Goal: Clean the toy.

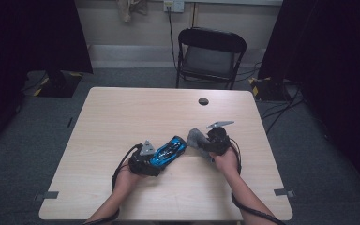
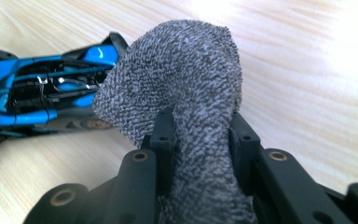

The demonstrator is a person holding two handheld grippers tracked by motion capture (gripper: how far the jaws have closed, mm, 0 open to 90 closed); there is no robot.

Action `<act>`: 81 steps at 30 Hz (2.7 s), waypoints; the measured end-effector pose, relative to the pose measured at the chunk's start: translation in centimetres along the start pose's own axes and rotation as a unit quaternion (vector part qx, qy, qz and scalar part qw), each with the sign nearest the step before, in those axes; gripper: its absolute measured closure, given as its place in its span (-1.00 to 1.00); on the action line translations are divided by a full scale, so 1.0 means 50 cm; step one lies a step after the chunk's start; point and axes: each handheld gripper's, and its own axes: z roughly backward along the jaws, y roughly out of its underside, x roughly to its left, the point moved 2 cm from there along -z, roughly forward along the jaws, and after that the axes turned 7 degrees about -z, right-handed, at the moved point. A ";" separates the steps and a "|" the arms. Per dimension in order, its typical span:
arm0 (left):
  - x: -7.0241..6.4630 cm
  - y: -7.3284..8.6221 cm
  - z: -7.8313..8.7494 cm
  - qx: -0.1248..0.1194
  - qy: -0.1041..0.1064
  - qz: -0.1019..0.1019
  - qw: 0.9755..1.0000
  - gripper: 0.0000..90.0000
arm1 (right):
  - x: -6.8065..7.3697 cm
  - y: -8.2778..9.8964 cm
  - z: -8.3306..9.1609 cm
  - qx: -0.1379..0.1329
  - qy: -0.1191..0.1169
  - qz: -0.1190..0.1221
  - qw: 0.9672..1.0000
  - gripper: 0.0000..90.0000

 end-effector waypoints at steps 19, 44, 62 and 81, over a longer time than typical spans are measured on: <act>0.011 -0.028 0.048 -0.023 -0.002 0.013 1.000 -0.51 | -0.007 0.016 0.001 0.005 -0.002 -0.001 1.000 0.54; 0.019 -0.067 0.003 -0.007 0.012 0.000 1.000 -0.11 | 0.007 0.017 0.000 0.000 -0.009 0.003 1.000 0.54; 0.018 -0.072 -0.006 -0.001 0.014 0.002 1.000 0.02 | 0.021 0.047 0.024 -0.011 0.004 -0.031 0.999 0.54; 0.014 -0.061 0.001 -0.013 0.007 -0.004 1.000 0.07 | 0.095 0.060 -0.018 0.012 0.033 -0.002 0.999 0.55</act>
